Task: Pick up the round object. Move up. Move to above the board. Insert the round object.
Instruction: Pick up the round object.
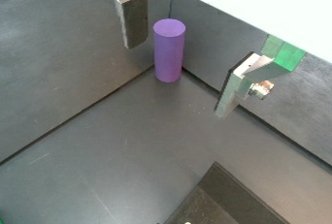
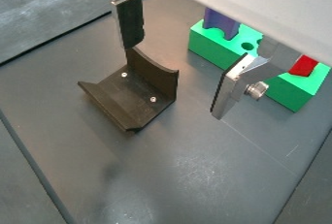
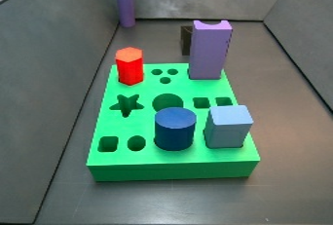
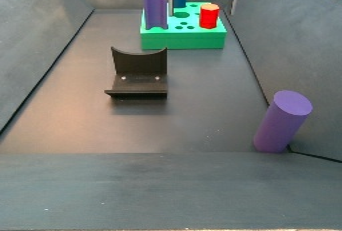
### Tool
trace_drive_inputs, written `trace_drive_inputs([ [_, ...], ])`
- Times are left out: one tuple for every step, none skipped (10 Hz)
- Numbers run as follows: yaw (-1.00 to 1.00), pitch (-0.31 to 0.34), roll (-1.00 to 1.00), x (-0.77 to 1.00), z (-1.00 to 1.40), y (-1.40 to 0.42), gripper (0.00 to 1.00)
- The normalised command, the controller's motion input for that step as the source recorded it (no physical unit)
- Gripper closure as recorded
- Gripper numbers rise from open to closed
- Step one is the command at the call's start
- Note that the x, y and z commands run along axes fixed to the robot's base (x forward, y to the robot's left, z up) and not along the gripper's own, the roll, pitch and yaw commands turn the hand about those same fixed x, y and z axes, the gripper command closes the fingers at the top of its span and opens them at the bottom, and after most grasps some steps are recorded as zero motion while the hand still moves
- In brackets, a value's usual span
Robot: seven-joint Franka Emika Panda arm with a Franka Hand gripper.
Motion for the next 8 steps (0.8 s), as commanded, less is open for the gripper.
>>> trace_drive_inputs([
  [-0.23, -0.03, 0.04, -0.75, 0.0, 0.14, 0.0],
  [0.0, -0.087, 0.06, -0.89, -0.11, 0.63, 0.0],
  [0.0, -0.05, 0.0, -0.77, -0.23, 0.79, 0.0],
  [0.0, -0.09, 0.02, -0.76, -0.29, 0.69, 0.0],
  [0.0, -0.106, 0.01, -0.68, -0.32, 0.66, 0.0],
  [0.0, -0.137, 0.03, -0.75, -0.33, 0.61, 0.0],
  [0.01, -0.149, 0.03, -0.73, -0.31, 0.54, 0.0],
  [0.04, -0.163, 0.04, -0.74, -0.32, 0.51, 0.0],
])
